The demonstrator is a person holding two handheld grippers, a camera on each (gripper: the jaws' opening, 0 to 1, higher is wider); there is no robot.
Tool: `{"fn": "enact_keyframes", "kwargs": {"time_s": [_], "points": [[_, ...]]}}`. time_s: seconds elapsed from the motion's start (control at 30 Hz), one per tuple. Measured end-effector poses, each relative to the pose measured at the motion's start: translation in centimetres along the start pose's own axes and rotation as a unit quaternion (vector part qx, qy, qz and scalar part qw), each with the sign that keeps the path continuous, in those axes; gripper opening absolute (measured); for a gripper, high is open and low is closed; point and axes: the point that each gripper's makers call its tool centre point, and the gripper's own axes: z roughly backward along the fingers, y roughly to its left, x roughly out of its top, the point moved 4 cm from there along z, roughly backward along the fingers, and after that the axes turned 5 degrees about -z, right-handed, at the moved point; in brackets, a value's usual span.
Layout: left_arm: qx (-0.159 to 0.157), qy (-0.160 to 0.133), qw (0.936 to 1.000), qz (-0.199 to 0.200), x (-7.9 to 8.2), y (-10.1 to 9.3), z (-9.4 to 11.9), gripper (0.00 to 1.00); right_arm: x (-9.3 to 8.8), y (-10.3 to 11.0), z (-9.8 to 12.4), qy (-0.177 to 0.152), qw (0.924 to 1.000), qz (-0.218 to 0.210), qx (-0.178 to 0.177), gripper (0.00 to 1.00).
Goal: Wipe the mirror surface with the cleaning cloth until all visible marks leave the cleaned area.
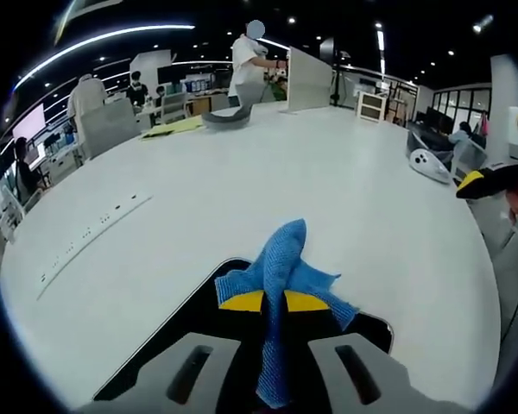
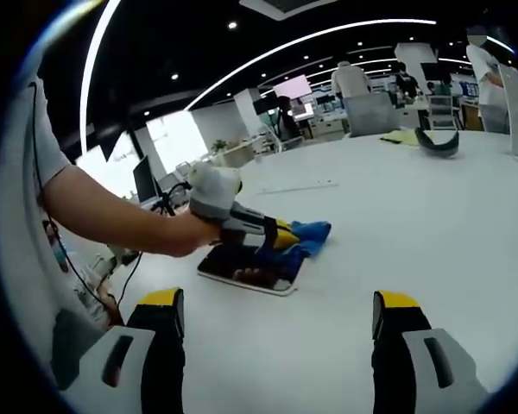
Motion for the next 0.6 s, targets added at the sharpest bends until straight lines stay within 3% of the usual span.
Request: {"fn": "enact_keyframes", "kwargs": {"time_s": [0.6], "points": [[-0.001,0.01,0.9999,-0.006,-0.66,-0.23,0.9,0.04,-0.17,-0.06,0.54,-0.006,0.9999,-0.01,-0.01,0.91]]}}
